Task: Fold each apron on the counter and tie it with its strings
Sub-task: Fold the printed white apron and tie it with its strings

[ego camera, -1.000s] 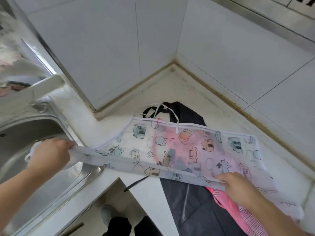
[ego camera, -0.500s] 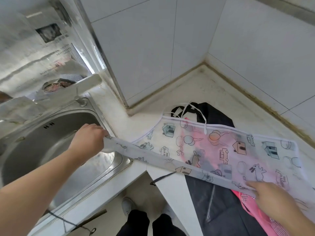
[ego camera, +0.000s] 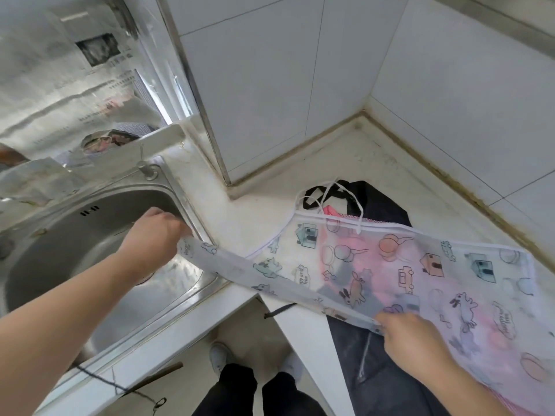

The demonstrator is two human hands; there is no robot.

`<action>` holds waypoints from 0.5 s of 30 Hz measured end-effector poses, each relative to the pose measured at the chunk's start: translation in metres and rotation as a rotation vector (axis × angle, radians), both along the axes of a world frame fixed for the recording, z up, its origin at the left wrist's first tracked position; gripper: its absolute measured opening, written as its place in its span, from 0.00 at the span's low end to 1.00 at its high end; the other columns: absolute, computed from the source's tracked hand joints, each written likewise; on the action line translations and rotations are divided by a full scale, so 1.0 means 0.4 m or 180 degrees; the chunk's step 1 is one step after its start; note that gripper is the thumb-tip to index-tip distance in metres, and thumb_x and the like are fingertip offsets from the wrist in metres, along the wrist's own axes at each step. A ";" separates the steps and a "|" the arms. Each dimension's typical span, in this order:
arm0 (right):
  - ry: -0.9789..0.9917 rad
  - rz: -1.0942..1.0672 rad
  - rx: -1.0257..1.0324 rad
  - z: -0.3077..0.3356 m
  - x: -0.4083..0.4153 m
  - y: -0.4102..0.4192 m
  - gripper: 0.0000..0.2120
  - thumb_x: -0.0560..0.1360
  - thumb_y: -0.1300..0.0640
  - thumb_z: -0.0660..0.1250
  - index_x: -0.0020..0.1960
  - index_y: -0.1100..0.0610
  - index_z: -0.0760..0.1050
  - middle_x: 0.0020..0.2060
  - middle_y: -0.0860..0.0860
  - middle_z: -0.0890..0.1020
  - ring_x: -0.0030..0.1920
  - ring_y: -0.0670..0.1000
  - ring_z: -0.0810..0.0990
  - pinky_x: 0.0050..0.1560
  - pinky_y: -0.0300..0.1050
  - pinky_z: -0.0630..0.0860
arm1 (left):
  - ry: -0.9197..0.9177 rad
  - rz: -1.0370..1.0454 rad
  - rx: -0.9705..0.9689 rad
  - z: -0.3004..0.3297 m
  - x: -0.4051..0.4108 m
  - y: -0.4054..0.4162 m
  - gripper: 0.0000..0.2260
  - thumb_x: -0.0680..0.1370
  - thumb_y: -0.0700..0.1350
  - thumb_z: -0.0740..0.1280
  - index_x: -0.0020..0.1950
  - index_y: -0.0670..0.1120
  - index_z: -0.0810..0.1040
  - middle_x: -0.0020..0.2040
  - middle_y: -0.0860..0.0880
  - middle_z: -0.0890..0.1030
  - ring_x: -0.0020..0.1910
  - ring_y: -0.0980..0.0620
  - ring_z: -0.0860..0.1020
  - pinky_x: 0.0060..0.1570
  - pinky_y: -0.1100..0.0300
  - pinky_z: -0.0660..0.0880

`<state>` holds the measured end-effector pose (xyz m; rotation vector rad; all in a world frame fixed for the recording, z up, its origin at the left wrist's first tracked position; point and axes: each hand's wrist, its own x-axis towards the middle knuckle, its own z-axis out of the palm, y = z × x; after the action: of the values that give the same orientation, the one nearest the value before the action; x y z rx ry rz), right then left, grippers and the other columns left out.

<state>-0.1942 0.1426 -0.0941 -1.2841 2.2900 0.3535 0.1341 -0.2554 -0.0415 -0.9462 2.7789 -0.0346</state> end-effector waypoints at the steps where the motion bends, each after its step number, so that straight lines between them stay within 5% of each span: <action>1: -0.0096 0.0054 -0.0061 0.003 0.011 -0.014 0.10 0.80 0.58 0.58 0.47 0.46 0.74 0.36 0.45 0.72 0.40 0.51 0.78 0.31 0.43 0.65 | -0.0054 0.0032 -0.0039 0.000 -0.010 0.016 0.28 0.67 0.32 0.70 0.63 0.54 0.85 0.52 0.53 0.85 0.57 0.50 0.81 0.63 0.52 0.69; 3: -0.0227 0.0078 -0.0087 0.016 0.024 -0.036 0.10 0.80 0.59 0.59 0.43 0.46 0.68 0.36 0.46 0.74 0.39 0.52 0.79 0.32 0.45 0.69 | -0.0220 -0.0094 0.0189 -0.013 -0.060 0.065 0.31 0.70 0.38 0.72 0.74 0.53 0.77 0.67 0.52 0.80 0.69 0.49 0.76 0.73 0.48 0.65; 6: -0.0334 0.0279 -0.0137 0.046 0.052 -0.083 0.11 0.78 0.62 0.59 0.45 0.45 0.71 0.32 0.46 0.71 0.36 0.55 0.75 0.30 0.47 0.66 | -0.0117 -0.0614 0.1050 -0.030 -0.160 0.190 0.28 0.77 0.51 0.72 0.77 0.54 0.72 0.73 0.55 0.75 0.71 0.51 0.74 0.74 0.53 0.67; 8: -0.0464 0.0306 -0.0320 0.065 0.073 -0.112 0.12 0.80 0.61 0.59 0.52 0.45 0.76 0.32 0.46 0.69 0.37 0.56 0.73 0.30 0.46 0.64 | -0.0062 -0.0730 0.1424 -0.054 -0.216 0.280 0.24 0.79 0.54 0.69 0.75 0.56 0.73 0.70 0.55 0.77 0.67 0.51 0.77 0.70 0.54 0.71; 11: -0.0633 0.0187 -0.0451 0.069 0.064 -0.090 0.06 0.83 0.55 0.60 0.53 0.45 0.74 0.40 0.47 0.78 0.41 0.56 0.77 0.41 0.51 0.76 | -0.0468 -0.0571 0.1239 -0.118 -0.266 0.350 0.13 0.80 0.44 0.63 0.63 0.55 0.79 0.53 0.53 0.82 0.54 0.48 0.81 0.55 0.53 0.78; 15: -0.0484 -0.0203 0.0544 0.074 -0.050 0.034 0.12 0.76 0.64 0.63 0.53 0.49 0.74 0.46 0.48 0.77 0.46 0.53 0.79 0.42 0.48 0.75 | -0.0899 -0.0205 0.1447 -0.122 -0.262 0.287 0.07 0.82 0.51 0.65 0.55 0.54 0.81 0.49 0.53 0.81 0.53 0.50 0.80 0.45 0.58 0.71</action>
<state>-0.2142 0.1562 -0.0645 -1.1117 2.1189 0.4056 0.0294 -0.1405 -0.0904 -0.6745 2.4028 0.4033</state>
